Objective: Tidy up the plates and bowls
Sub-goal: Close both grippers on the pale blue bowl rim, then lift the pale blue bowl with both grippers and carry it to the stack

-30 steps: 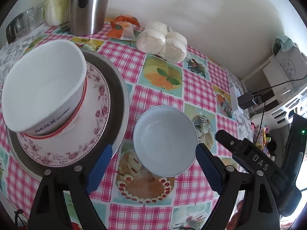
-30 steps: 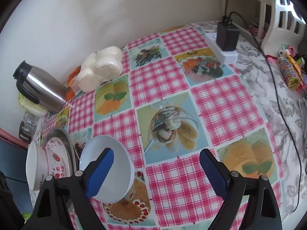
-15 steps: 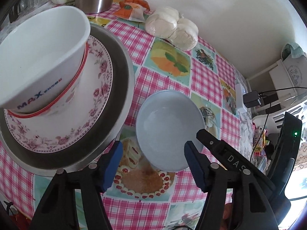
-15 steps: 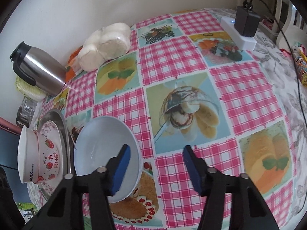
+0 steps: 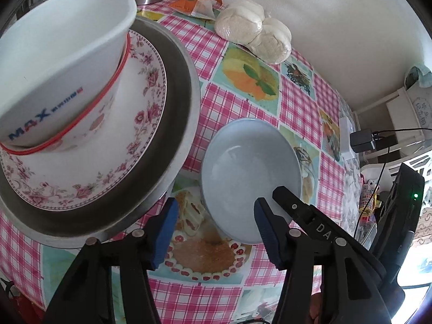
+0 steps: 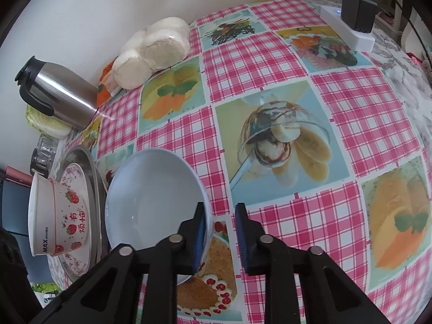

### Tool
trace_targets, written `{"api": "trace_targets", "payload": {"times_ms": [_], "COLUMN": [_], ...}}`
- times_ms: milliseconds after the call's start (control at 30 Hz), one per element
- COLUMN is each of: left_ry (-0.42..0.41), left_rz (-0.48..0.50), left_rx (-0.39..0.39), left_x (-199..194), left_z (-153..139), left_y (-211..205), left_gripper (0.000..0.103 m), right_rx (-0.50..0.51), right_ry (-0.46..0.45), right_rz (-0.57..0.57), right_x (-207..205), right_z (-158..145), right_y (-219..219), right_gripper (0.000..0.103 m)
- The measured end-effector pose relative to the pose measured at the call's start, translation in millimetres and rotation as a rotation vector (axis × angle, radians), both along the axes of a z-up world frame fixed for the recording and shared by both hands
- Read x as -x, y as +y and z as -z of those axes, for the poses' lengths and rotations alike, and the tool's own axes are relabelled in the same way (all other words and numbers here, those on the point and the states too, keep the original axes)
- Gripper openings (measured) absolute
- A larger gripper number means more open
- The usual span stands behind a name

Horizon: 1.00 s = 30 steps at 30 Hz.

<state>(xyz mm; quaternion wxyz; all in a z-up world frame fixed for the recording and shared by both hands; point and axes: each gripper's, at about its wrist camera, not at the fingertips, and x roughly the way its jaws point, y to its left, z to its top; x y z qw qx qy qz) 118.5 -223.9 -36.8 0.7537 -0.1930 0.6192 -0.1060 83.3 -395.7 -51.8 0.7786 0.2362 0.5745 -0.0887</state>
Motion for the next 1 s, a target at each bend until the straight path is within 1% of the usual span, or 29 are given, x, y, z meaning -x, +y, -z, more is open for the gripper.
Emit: {"api": "trace_targets", "payload": {"times_ms": [67, 200, 267, 400, 467, 567, 833, 1000], "left_ry": [0.005, 0.013, 0.019, 0.034, 0.034, 0.028, 0.015, 0.009], "left_rz": [0.005, 0.033, 0.045, 0.056, 0.057, 0.060, 0.067, 0.062], "left_rx": [-0.002, -0.017, -0.021, -0.009, -0.007, 0.002, -0.005, 0.016], "left_x": [-1, -2, -2, -3, -4, -6, -11, -14], "left_z": [3, 9, 14, 22, 25, 27, 34, 36], "left_y": [-2, -11, -15, -20, -21, -22, -26, -26], "left_gripper": [0.058, 0.056, 0.049, 0.040, 0.033, 0.027, 0.024, 0.024], "right_rx": [-0.001, 0.001, -0.006, 0.004, 0.009, 0.003, 0.007, 0.004], "right_ry": [0.001, 0.003, 0.003, 0.007, 0.009, 0.010, 0.020, 0.019], "right_rz": [-0.011, -0.005, 0.003, 0.019, 0.025, 0.029, 0.024, 0.024], "right_x": [-1, 0, 3, 6, 8, 9, 7, 4], "right_z": [0, -2, -2, -3, -3, -2, 2, 5], "right_y": [2, -2, -6, -13, -14, -17, -15, -12], "right_gripper": [0.016, 0.016, 0.016, 0.016, 0.016, 0.016, 0.016, 0.016]}}
